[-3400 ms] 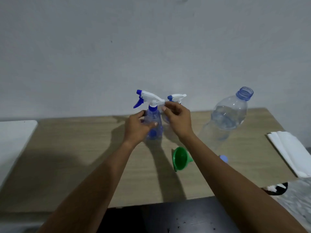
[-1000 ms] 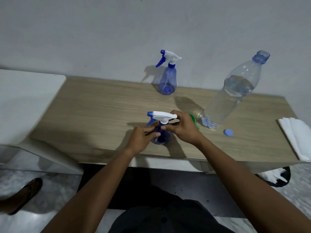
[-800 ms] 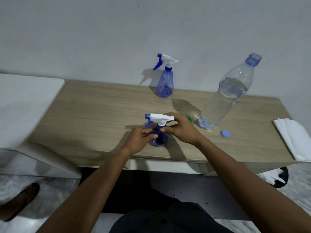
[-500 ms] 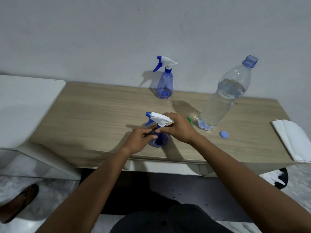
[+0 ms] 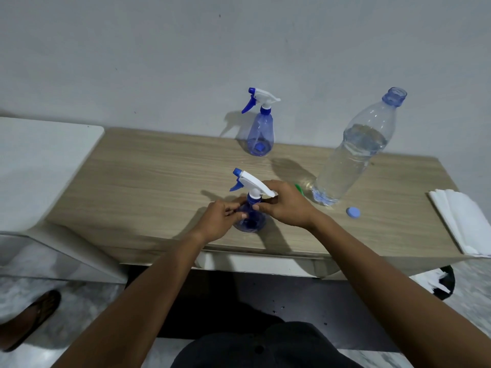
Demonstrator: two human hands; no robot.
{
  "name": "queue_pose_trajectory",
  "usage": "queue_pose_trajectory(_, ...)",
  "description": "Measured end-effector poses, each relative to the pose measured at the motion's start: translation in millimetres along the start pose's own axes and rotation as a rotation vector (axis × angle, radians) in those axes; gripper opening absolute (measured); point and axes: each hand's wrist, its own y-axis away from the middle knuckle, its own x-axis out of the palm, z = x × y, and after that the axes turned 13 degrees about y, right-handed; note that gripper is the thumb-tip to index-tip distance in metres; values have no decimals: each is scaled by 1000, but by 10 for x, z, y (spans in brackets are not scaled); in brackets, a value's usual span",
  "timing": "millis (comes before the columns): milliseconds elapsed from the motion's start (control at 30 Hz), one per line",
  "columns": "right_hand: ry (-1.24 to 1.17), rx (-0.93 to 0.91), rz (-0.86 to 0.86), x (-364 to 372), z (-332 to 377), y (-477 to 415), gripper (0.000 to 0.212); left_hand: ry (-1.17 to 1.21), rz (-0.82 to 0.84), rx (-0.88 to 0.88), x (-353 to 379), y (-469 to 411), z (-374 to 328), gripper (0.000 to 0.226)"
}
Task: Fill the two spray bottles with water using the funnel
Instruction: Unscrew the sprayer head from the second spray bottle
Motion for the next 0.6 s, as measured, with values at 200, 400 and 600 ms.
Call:
queue_pose_trajectory(200, 84, 55, -121, 39, 127, -51, 30, -41, -35, -4, 20, -1, -9, 30)
queue_pose_trajectory(400, 81, 3, -82, 46, 60, -15, 14, 12, -14, 3, 16, 3, -34, 37)
queue_pose_trajectory(600, -71, 38, 58, 11, -56, -14, 19, 38, 8, 1, 3, -15, -15, 39)
